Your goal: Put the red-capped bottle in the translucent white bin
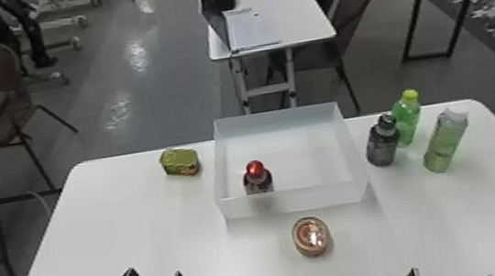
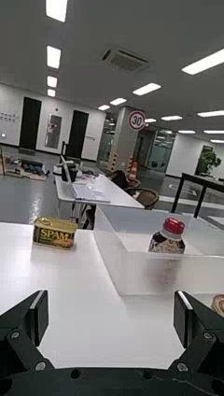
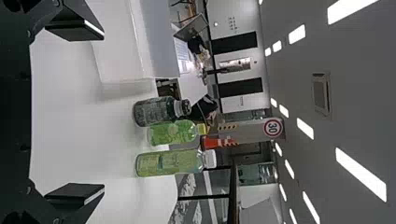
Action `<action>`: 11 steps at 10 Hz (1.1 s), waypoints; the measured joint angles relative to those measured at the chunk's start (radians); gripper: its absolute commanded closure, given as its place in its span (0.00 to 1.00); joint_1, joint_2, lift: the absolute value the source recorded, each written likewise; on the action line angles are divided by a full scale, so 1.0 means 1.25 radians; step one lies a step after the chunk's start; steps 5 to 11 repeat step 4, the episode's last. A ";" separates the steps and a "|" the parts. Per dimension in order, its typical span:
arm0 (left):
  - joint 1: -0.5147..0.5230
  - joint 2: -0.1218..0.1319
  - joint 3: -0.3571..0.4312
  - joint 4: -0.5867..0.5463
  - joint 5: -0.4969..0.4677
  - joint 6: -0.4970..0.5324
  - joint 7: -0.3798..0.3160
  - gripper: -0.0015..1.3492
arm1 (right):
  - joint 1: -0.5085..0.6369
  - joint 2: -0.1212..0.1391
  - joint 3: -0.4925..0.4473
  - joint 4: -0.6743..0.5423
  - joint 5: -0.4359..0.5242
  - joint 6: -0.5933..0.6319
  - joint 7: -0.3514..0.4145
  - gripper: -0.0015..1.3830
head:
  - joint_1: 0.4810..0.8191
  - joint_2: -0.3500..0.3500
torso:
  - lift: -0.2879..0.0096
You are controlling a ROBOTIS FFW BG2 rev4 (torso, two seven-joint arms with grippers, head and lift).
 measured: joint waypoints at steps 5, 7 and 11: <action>-0.002 0.002 -0.001 0.000 0.002 0.008 0.000 0.20 | 0.007 -0.004 -0.004 -0.013 0.017 0.015 -0.002 0.10 | 0.63 0.61 | 0.85; -0.002 0.002 -0.001 0.000 0.002 0.008 0.000 0.20 | 0.007 -0.004 -0.004 -0.013 0.017 0.015 -0.002 0.10 | 0.63 0.61 | 0.85; -0.002 0.002 -0.001 0.000 0.002 0.008 0.000 0.20 | 0.007 -0.004 -0.004 -0.013 0.017 0.015 -0.002 0.10 | 0.63 0.61 | 0.85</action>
